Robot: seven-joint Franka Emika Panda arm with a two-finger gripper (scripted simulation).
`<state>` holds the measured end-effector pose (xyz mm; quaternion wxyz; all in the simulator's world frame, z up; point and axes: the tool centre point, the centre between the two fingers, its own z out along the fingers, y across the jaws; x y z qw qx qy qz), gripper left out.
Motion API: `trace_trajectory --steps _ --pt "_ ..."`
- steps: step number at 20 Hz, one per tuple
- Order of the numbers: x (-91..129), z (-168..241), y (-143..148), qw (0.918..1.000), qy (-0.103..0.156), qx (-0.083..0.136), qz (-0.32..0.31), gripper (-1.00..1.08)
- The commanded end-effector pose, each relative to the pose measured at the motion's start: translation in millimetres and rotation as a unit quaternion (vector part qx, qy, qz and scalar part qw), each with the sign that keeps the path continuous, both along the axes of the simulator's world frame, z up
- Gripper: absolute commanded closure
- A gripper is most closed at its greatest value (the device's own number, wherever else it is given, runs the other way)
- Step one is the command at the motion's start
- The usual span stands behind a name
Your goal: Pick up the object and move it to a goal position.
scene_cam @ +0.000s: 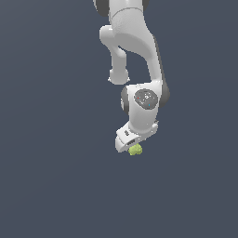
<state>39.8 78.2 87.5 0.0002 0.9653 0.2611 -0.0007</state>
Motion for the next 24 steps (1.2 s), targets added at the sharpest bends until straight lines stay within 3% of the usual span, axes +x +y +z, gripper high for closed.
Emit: trace_trajectory --steps 1,15,16,24 --pt "0 -3 0 1.0000 0.000 0.000 0.000 -0.92" --pt "1 -50 1 1.0000 -0.001 0.000 0.003 -0.92" --pt "1 -50 1 1.0000 -0.001 0.000 0.003 1.08" --pt "1 -50 1 1.0000 -0.001 0.000 0.003 1.08"
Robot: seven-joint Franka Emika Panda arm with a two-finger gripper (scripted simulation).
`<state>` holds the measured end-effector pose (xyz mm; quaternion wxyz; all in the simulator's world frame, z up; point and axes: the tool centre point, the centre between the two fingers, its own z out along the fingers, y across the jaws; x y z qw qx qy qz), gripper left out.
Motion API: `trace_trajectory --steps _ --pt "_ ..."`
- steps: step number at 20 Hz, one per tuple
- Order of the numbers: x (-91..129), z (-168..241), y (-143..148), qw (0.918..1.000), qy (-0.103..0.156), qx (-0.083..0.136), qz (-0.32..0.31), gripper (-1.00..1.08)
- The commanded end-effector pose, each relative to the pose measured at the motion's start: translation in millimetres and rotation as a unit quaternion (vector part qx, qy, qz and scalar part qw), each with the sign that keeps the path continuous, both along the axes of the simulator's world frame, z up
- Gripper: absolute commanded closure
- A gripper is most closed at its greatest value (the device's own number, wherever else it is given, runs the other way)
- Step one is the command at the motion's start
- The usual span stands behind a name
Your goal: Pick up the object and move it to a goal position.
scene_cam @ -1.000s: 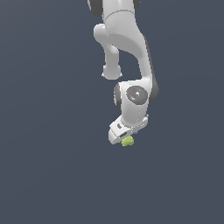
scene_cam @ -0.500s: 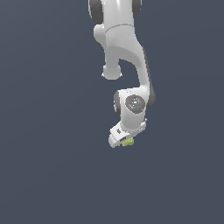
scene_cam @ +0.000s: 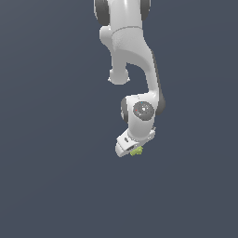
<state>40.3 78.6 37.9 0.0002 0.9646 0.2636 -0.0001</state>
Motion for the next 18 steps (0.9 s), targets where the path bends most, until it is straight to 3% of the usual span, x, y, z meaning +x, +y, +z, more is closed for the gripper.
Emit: trace_trajectory --steps 1,10,18 --pt "0 0 0 1.0000 0.000 0.000 0.000 1.08" --pt "-3 18 6 1.0000 0.000 0.000 0.000 1.08" --pt "-11 75 27 1.0000 0.000 -0.001 0.000 1.08"
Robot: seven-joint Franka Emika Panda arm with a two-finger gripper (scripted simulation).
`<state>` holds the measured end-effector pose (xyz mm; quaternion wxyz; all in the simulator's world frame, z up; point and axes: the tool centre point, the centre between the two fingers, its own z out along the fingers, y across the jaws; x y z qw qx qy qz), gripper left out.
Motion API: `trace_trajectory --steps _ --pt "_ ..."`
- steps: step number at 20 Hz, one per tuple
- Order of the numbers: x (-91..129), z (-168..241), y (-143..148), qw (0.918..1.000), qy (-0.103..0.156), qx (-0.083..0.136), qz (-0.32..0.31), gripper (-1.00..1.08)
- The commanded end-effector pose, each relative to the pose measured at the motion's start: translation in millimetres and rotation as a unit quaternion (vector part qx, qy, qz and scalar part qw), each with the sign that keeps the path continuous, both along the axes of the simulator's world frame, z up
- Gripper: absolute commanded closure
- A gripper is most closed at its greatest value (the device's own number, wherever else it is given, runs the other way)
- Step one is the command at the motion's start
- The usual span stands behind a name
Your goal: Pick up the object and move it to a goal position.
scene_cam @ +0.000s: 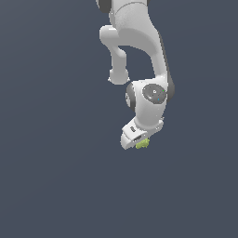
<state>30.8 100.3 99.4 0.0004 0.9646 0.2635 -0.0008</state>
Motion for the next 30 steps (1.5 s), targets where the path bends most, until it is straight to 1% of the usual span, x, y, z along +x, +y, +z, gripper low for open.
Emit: trace_trajectory --steps 1,22,26,30 --pt "-3 24 9 1.0000 -0.001 0.000 0.001 1.08" --pt "-34 262 94 1.0000 -0.001 0.000 0.001 1.08" --pt "-37 299 107 1.0000 -0.001 0.001 0.001 1.08" --pt "-39 326 117 1.0000 -0.001 0.001 0.000 1.08"
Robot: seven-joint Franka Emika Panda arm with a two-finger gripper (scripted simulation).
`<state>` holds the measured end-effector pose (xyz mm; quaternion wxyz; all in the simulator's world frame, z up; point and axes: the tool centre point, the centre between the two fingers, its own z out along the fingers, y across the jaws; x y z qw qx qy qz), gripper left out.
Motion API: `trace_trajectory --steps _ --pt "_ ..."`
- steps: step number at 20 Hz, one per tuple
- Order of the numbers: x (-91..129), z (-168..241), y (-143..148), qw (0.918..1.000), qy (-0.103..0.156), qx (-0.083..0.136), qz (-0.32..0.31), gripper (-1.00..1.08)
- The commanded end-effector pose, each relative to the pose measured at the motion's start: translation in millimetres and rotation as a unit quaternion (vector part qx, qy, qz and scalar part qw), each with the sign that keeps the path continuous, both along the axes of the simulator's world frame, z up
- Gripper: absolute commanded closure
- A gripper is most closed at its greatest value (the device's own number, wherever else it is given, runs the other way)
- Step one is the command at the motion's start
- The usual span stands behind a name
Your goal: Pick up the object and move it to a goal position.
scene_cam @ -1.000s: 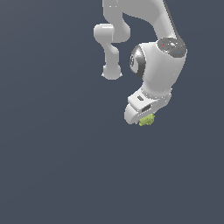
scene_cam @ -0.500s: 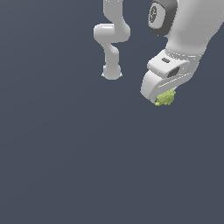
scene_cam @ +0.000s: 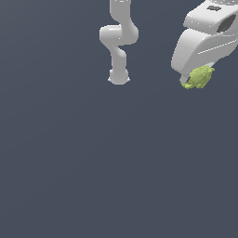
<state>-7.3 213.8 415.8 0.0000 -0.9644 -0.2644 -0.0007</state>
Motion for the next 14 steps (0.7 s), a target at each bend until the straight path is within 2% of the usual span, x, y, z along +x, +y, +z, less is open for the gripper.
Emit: trace_trajectory --steps 1,14 --pt "-1 15 5 1.0000 0.001 0.000 -0.001 1.08" --pt "-2 45 16 1.0000 0.001 0.000 -0.001 1.08"
